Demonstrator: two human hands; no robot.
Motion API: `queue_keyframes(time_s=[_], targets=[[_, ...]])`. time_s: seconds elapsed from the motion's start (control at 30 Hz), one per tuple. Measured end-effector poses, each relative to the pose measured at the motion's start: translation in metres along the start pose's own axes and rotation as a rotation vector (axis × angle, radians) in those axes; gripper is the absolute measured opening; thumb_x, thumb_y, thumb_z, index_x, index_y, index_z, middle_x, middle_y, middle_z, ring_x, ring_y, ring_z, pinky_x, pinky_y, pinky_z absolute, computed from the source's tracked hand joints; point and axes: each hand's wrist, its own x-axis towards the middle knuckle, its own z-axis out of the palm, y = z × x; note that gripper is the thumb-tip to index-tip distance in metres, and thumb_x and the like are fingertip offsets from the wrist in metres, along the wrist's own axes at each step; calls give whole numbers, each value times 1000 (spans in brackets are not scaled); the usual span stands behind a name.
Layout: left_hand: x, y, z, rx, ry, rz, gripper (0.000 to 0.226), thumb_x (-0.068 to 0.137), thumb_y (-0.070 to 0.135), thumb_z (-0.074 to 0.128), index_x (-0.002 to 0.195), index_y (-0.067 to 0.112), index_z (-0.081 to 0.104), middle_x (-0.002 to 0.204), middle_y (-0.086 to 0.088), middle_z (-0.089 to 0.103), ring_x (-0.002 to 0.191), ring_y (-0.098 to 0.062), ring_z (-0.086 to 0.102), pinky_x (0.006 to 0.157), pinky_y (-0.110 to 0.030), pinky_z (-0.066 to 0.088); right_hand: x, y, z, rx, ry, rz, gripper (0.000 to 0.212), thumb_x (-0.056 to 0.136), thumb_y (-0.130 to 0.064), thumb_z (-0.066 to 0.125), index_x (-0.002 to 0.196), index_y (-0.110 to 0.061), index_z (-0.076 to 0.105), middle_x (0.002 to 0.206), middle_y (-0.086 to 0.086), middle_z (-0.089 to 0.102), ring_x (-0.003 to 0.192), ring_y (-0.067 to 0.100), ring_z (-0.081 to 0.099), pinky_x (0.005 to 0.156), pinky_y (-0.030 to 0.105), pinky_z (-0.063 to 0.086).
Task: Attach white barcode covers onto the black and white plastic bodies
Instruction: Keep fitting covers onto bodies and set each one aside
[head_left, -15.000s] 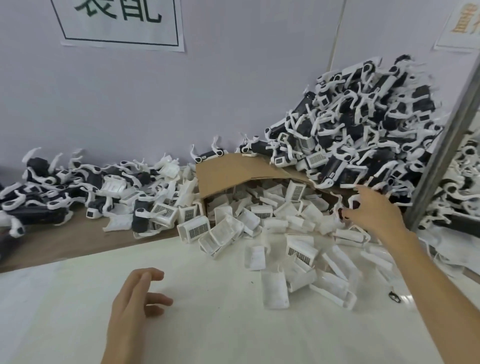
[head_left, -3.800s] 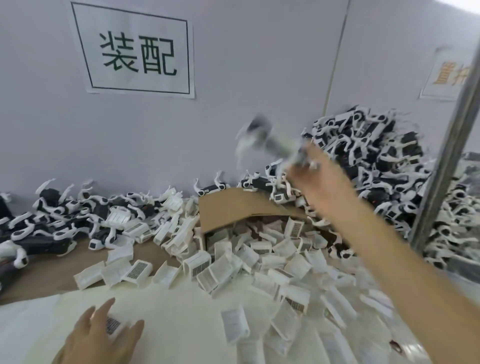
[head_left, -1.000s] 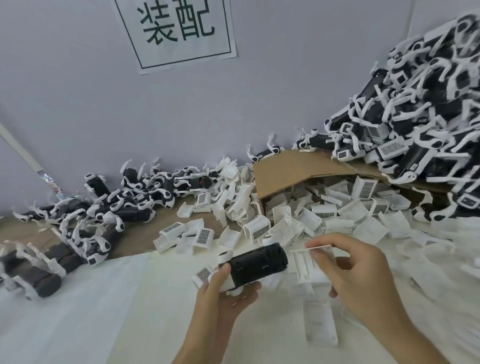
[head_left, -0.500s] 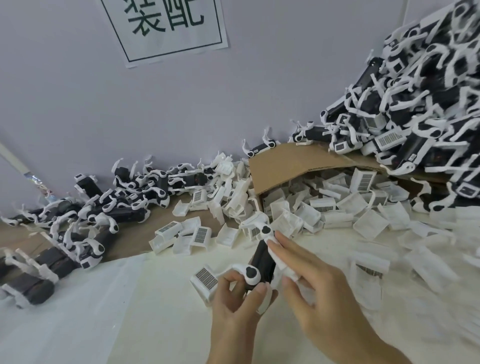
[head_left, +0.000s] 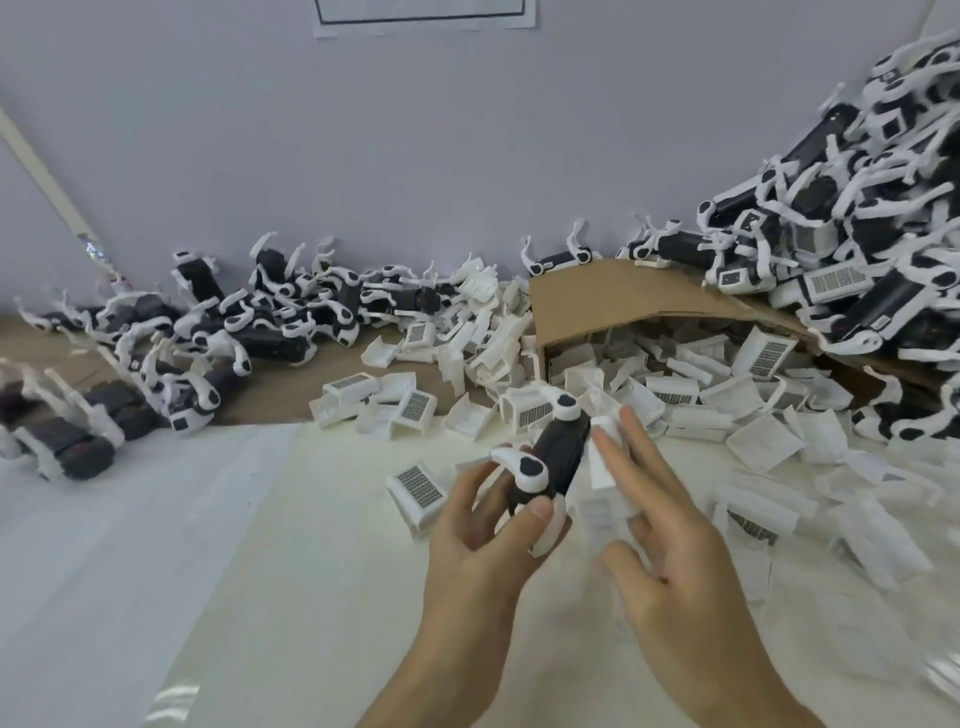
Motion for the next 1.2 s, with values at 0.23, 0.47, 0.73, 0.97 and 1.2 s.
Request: queue_keyframes(time_s=[0.23, 0.47, 0.73, 0.97, 1.2], targets=[[-3, -1, 7, 39, -96, -44, 62, 72, 6, 72, 132, 19, 60, 129, -1, 69, 116, -25, 67, 92, -41, 58, -3, 6, 9, 6, -25, 2, 88, 78, 3, 50, 149, -45, 28, 154, -42, 18, 144, -16, 15, 109, 8, 33], [-8, -5, 7, 196, -176, -21, 68, 82, 16, 74, 143, 29, 48, 138, 8, 62, 130, -18, 58, 112, -48, 43, -10, 6, 11, 86, -103, -11, 94, 78, -6, 51, 156, -45, 15, 157, -32, 27, 146, -4, 27, 106, 8, 34], [-8, -7, 8, 169, -171, -30, 65, 78, 14, 78, 137, 29, 54, 134, 3, 65, 125, -26, 61, 105, -45, 51, -7, 7, 10, 10, -67, -84, 88, 83, -4, 55, 156, -35, 16, 163, -27, 9, 149, -6, 12, 107, 3, 26], [-6, -1, 4, 228, -111, -35, 57, 74, 22, 77, 128, 30, 62, 125, 5, 70, 115, -19, 67, 92, -40, 58, -6, 12, 13, 153, -27, -86, 77, 78, 2, 52, 141, -41, 40, 156, -29, 31, 143, -2, 35, 109, 21, 40], [-4, -1, -3, 323, 139, 29, 57, 60, 32, 84, 114, 35, 67, 103, 8, 75, 96, -14, 71, 70, -25, 56, -4, 15, 15, 114, -80, -155, 51, 85, 8, 53, 114, -34, 60, 151, -17, 44, 143, 8, 40, 105, 20, 44]])
